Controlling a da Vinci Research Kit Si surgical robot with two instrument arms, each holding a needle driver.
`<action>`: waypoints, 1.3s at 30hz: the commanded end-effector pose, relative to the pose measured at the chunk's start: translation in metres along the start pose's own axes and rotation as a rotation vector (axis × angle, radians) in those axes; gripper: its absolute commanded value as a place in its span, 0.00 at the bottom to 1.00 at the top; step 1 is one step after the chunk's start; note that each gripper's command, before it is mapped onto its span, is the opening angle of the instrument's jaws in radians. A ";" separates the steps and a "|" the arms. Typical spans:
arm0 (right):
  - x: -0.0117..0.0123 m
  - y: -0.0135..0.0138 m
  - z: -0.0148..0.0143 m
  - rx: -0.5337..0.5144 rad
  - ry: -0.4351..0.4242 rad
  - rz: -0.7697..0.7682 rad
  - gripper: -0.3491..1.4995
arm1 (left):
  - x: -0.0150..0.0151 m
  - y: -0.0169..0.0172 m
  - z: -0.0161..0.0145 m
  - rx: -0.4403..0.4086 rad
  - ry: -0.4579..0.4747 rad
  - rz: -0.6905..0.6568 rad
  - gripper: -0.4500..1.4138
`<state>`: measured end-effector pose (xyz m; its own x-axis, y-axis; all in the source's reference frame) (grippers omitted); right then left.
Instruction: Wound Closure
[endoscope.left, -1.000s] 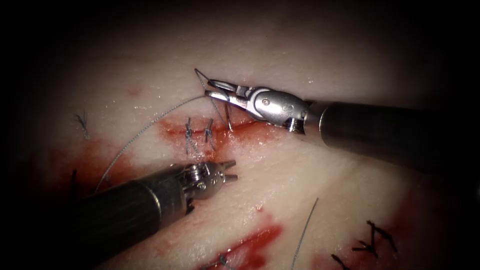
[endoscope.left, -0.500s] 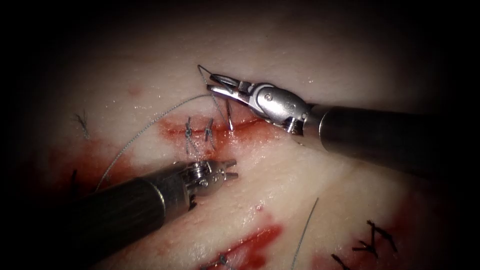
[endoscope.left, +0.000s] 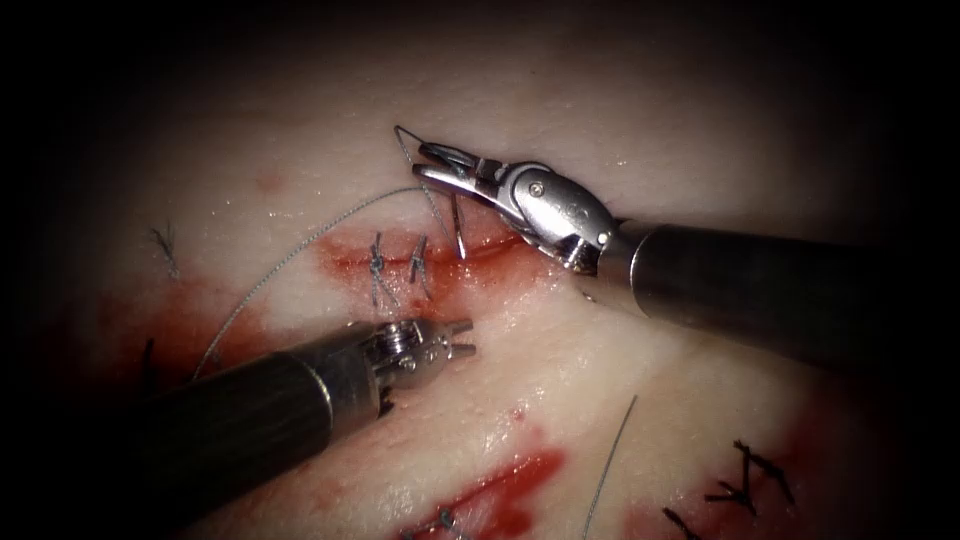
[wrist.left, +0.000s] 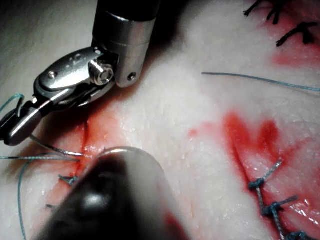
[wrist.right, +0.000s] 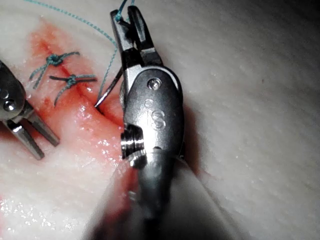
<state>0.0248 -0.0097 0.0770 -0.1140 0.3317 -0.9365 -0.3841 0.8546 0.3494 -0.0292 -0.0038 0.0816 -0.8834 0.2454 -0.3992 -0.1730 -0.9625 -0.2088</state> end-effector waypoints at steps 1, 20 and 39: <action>-0.0003 0.0000 0.0011 0.004 -0.003 0.022 0.00 | 0.0004 -0.0006 0.0005 0.002 0.002 0.000 0.44; -0.0001 -0.0010 0.0000 -0.003 -0.216 0.441 0.00 | -0.0012 -0.0020 0.0003 -0.002 0.004 -0.020 0.41; -0.0008 -0.0060 -0.0015 0.103 -0.434 0.865 0.00 | -0.0019 -0.0034 -0.0019 0.010 0.021 -0.028 0.41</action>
<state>0.0249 -0.0165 0.0752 0.0436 0.9672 -0.2501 -0.2447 0.2531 0.9360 -0.0256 -0.0014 0.0809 -0.8672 0.2798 -0.4118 -0.2066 -0.9548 -0.2138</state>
